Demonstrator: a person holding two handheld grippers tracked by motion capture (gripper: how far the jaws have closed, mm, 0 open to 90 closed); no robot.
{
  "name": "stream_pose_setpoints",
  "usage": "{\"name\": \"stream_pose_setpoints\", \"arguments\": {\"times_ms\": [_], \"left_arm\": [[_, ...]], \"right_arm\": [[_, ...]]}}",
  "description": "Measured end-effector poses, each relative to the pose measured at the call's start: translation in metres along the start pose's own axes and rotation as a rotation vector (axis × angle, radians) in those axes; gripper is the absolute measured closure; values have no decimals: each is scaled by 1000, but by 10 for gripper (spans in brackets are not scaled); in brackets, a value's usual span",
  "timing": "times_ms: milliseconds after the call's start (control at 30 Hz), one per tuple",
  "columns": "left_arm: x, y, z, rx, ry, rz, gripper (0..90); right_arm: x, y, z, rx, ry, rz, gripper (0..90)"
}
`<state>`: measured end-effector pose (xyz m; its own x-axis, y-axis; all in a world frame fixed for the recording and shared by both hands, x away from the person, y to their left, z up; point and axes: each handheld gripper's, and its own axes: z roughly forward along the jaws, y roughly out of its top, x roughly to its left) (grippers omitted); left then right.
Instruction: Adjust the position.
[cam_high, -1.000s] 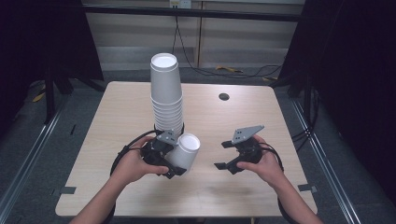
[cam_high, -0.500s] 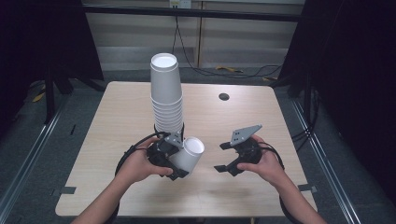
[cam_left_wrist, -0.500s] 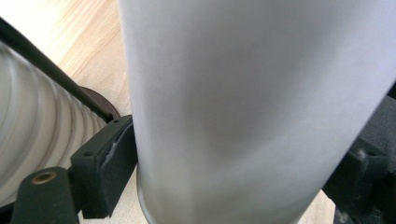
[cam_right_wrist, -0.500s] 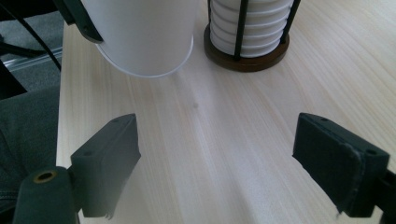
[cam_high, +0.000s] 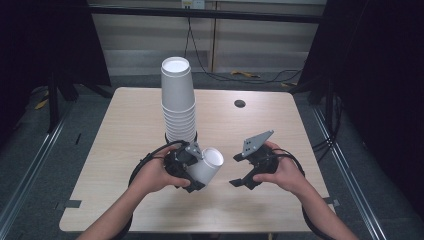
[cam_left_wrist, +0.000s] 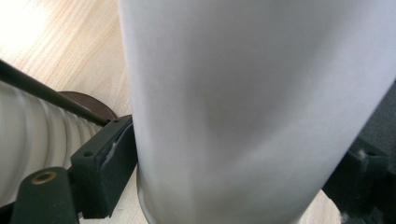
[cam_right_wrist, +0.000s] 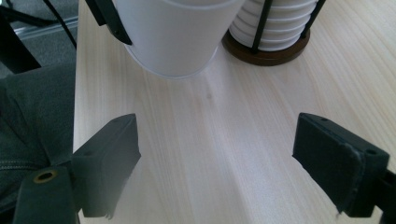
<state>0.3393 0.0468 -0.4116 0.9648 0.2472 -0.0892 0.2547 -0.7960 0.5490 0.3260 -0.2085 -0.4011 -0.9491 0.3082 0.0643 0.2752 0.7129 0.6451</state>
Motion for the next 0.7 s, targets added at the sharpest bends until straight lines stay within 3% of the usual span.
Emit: {"name": "stream_pose_setpoints", "arguments": {"times_ms": [333, 700], "left_arm": [[-1, 7, 2, 26, -3, 19, 148], [-6, 16, 6, 41, -23, 50, 148]], "right_arm": [[2, 12, -2, 64, 19, -36, 145], [3, 25, -1, 97, 37, -72, 149]]}}
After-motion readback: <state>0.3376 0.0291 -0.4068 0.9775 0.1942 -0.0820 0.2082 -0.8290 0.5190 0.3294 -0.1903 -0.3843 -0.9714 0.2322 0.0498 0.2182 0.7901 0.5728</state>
